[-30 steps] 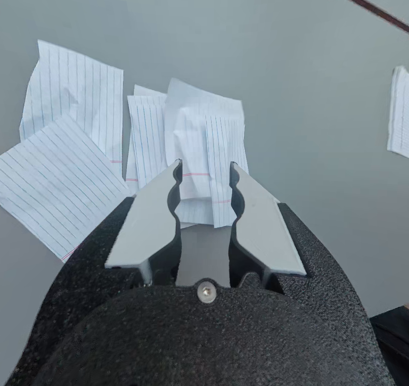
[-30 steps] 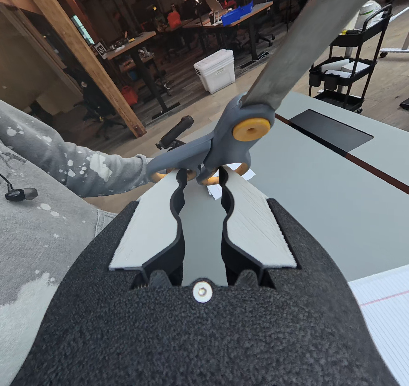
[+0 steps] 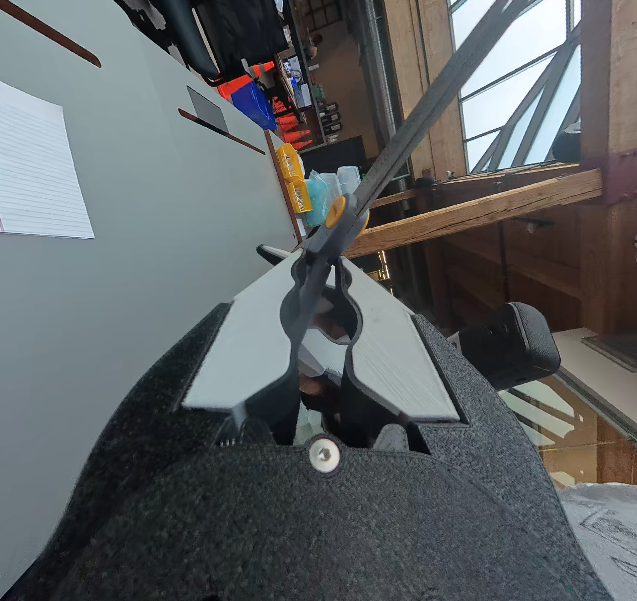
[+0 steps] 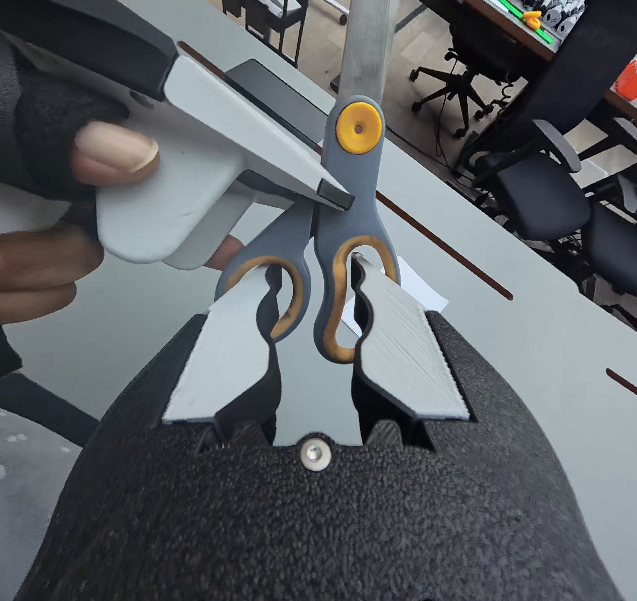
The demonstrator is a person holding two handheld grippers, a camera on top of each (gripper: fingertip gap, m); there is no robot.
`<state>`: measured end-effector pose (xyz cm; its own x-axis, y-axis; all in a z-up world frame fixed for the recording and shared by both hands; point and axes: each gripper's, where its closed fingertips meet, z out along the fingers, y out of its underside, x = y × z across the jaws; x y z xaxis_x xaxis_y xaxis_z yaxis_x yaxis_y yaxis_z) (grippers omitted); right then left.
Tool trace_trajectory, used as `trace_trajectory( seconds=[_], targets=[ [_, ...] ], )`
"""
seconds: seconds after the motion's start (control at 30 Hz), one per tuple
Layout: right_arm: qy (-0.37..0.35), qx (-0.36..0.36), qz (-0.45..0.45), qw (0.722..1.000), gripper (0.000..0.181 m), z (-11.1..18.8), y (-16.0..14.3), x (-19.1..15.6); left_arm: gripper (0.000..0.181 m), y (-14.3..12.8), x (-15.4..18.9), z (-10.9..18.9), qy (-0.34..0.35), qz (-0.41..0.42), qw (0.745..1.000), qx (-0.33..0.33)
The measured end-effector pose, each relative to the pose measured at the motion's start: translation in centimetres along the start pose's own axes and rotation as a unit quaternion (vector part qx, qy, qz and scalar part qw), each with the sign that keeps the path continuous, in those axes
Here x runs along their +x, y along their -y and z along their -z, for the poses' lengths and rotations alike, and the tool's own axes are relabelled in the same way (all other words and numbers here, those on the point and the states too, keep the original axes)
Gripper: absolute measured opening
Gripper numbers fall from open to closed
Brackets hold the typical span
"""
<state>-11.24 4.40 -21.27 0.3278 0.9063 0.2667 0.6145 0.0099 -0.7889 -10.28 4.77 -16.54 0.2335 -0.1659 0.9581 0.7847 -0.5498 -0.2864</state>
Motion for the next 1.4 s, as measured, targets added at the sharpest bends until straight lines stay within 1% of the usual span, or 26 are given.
trace_trajectory(
  seconds=[0.07, 0.13, 0.2, 0.23, 0.27, 0.33, 0.37, 0.4, 0.47, 0.53, 0.57, 0.6, 0.63, 0.67, 0.7, 0.77, 0.83, 0.93, 1.07, 1.13, 1.2, 1.23, 1.33, 1.4],
  targets=[
    [0.005, -0.002, -0.005, 1.0, 0.038, -0.4, -0.3, -0.2, 0.014, -0.2, -0.1, 0.2, 0.012, -0.012, 1.0, 0.004],
    [0.01, -0.02, 0.0, 1.0, 0.036, -0.7, -0.4, -0.3, 0.015, -0.5, 0.2, 0.2, 0.025, -0.042, 0.999, -0.002],
    [0.033, -0.015, 0.006, 0.999, 0.033, -0.9, 0.3, -0.6, 0.015, -0.4, 0.8, 0.4, 0.03, -0.075, 0.997, -0.009],
    [0.041, -0.008, 0.014, 0.999, 0.032, -1.0, 0.7, -0.7, 0.016, -0.3, 1.1, 0.5, 0.032, -0.091, 0.995, -0.012],
    [0.037, 0.015, 0.032, 0.999, 0.03, -1.1, 1.4, -0.4, 0.016, -0.2, 1.5, 0.6, 0.033, -0.105, 0.994, -0.013],
    [0.03, 0.047, 0.056, 0.997, 0.022, -1.2, 2.2, 0.0, 0.017, 0.2, 2.1, 0.8, 0.034, -0.134, 0.99, -0.017],
    [0.046, 0.051, 0.049, 0.996, 0.022, -1.3, 2.3, -0.2, 0.017, 0.4, 2.1, 0.8, 0.041, -0.162, 0.986, -0.023],
    [0.047, 0.057, 0.049, 0.996, 0.021, -1.3, 2.4, -0.1, 0.018, 0.4, 2.1, 0.7, 0.049, -0.194, 0.979, -0.033],
    [0.033, 0.066, 0.059, 0.996, 0.02, -0.9, 2.5, 0.3, 0.02, 0.1, 2.5, 0.5, 0.054, -0.232, 0.97, -0.057],
    [0.02, 0.058, 0.07, 0.996, 0.02, -0.6, 2.2, 0.7, 0.03, -0.4, 2.1, 0.5, 0.076, -0.261, 0.959, -0.079],
    [0.012, 0.051, 0.081, 0.995, 0.02, -0.5, 1.9, 1.0, 0.032, -0.7, 1.6, 0.5, 0.091, -0.278, 0.952, -0.091],
    [0.005, 0.048, 0.091, 0.995, 0.02, -0.3, 1.8, 1.2, 0.032, -1.4, 1.2, 0.3, 0.1, -0.292, 0.945, -0.109],
    [0.003, 0.044, 0.097, 0.994, 0.02, -0.3, 1.6, 1.2, 0.028, -2.0, 0.8, 0.1, 0.105, -0.3, 0.94, -0.122],
    [0.003, 0.043, 0.102, 0.994, 0.02, -0.2, 1.5, 1.1, 0.015, -2.2, 0.6, -0.2, 0.111, -0.308, 0.937, -0.122],
    [-0.013, 0.043, 0.106, 0.993, 0.021, -0.2, 1.5, 1.5, 0.013, -2.1, 0.6, -0.5, 0.115, -0.314, 0.935, -0.115],
    [-0.029, 0.052, 0.093, 0.994, 0.022, -0.2, 1.3, 2.3, 0.013, -2.0, 0.5, -1.2, 0.121, -0.305, 0.938, -0.106],
    [-0.023, 0.048, 0.066, 0.996, 0.023, -0.5, 0.6, 2.8, 0.013, -2.1, 0.1, -2.0, 0.131, -0.292, 0.942, -0.105],
    [-0.022, 0.039, 0.041, 0.998, 0.025, -0.8, -0.7, 3.7, 0.013, -2.5, -0.7, -3.3, 0.132, -0.245, 0.954, -0.112],
    [0.042, 0.015, -0.013, 0.999, 0.027, -0.7, -2.8, 4.4, 0.012, -3.3, -1.5, -5.3, 0.171, -0.279, 0.937, -0.121],
    [0.077, -0.004, -0.028, 0.997, 0.028, -0.3, -3.8, 5.2, 0.012, -3.7, -1.6, -6.7, 0.181, -0.276, 0.937, -0.117],
    [0.087, -0.018, -0.011, 0.996, 0.028, -0.1, -4.8, 6.6, 0.013, -4.0, -1.7, -8.3, 0.195, -0.273, 0.936, -0.106],
    [0.084, -0.006, -0.002, 0.996, 0.028, 0.1, -4.8, 7.6, 0.013, -4.0, -1.5, -9.2, 0.197, -0.271, 0.937, -0.099],
    [0.073, 0.101, 0.0, 0.992, 0.028, 1.0, -3.6, 10.6, 0.015, -3.8, 0.0, -12.0, 0.184, -0.255, 0.946, -0.074],
    [0.062, 0.142, 0.006, 0.988, 0.024, 1.7, -3.6, 12.5, 0.016, -4.0, 0.7, -13.8, 0.194, -0.28, 0.938, -0.069]
  ],
)
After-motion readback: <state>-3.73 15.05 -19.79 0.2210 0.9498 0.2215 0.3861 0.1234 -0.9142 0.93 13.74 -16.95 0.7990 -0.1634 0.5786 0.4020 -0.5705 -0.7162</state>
